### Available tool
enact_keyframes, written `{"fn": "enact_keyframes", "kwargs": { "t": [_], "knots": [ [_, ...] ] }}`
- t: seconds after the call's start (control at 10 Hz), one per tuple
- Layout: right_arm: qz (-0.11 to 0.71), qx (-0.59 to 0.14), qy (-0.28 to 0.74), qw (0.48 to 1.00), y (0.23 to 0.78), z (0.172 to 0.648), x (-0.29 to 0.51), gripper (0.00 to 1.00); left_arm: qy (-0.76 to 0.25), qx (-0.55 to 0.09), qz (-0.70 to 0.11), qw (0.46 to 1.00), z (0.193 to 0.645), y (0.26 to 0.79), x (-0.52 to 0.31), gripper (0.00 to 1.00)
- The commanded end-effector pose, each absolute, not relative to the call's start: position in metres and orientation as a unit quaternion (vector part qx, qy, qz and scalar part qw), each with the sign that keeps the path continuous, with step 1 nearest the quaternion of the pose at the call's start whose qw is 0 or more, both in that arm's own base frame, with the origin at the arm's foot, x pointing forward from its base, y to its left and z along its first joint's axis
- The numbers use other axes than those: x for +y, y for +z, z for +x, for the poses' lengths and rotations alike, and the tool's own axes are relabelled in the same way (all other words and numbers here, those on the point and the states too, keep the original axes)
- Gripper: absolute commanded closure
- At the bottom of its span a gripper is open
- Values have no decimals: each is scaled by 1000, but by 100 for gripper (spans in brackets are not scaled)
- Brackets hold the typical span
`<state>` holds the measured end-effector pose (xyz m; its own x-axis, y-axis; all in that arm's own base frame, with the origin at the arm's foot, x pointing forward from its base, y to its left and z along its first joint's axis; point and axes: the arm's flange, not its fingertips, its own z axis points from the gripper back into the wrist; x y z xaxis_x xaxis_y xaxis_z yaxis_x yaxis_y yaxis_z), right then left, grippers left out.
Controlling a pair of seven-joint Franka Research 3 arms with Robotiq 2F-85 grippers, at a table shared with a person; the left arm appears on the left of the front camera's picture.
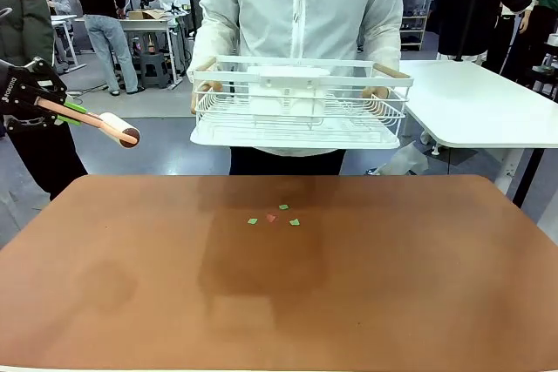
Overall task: Clean the table.
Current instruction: Clean the table with the Lint Roller when the human lifts the Dish drying rack.
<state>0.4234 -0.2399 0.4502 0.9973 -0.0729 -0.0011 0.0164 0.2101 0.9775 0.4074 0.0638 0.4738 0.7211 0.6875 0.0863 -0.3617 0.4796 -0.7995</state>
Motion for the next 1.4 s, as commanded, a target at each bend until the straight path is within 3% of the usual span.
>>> {"fn": "enact_keyframes", "kwargs": {
  "t": [0.0,0.7,0.8,1.0,1.3],
  "knots": [
    [628,-24,-28,778,452,422,-240,0,315,-203,-400,836,407,475,63,100],
    [628,-24,-28,778,452,422,-240,0,315,-203,-400,836,407,475,63,100],
    [628,-24,-28,778,452,422,-240,0,314,-203,-402,836,407,474,64,79],
    [628,-24,-28,778,452,422,-240,0,206,-164,-351,899,429,491,47,79],
    [628,-24,-28,778,452,422,-240,0,70,-106,-297,947,481,481,5,79]
  ]
}}
